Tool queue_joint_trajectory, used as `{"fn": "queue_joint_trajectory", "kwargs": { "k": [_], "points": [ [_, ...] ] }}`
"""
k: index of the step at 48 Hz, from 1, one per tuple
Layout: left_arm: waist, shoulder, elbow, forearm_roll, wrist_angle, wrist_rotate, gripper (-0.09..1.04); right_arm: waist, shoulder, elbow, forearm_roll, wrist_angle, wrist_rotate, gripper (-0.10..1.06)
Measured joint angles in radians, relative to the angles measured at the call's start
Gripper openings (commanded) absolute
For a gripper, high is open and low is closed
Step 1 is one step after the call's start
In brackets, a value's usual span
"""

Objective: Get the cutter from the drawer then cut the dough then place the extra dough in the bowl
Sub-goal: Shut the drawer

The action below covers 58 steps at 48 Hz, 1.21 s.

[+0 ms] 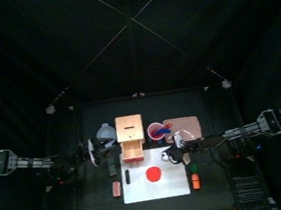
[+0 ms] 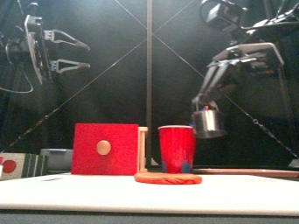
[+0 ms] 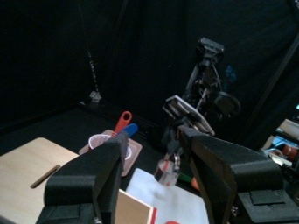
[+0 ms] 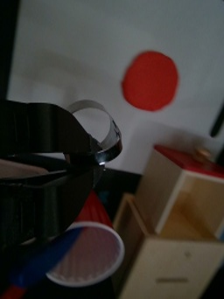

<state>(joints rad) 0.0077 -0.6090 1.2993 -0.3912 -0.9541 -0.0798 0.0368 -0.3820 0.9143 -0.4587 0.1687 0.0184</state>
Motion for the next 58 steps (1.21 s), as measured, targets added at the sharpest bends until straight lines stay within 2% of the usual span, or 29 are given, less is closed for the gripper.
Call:
{"fn": "queue_joint_trajectory", "kwargs": {
  "k": [7,17,26,34,39,50,58],
  "points": [
    [0.025,0.005,-0.023,0.020,0.002,0.002,0.86,-0.003,0.011,0.064,-0.008,-0.031,-0.002,0.37],
    [0.049,0.034,-0.044,0.028,0.000,0.002,0.86,-0.006,0.087,0.069,-0.043,-0.054,-0.008,0.38],
    [0.055,0.072,-0.055,0.028,0.000,0.000,0.86,-0.006,0.127,0.063,-0.034,-0.103,-0.002,0.51],
    [0.057,0.103,-0.057,0.026,0.000,-0.002,0.86,-0.003,0.129,0.063,0.023,-0.109,-0.002,0.73],
    [0.060,0.109,-0.057,0.026,0.000,0.000,0.86,0.005,0.120,0.058,0.075,-0.101,-0.002,0.81],
    [0.118,0.110,-0.066,0.028,0.000,0.008,0.86,0.017,0.106,-0.015,0.120,-0.083,0.000,0.82],
    [0.252,0.112,-0.118,0.052,0.054,0.018,0.86,0.017,0.163,-0.137,0.187,-0.081,0.002,0.81]
  ]
}}
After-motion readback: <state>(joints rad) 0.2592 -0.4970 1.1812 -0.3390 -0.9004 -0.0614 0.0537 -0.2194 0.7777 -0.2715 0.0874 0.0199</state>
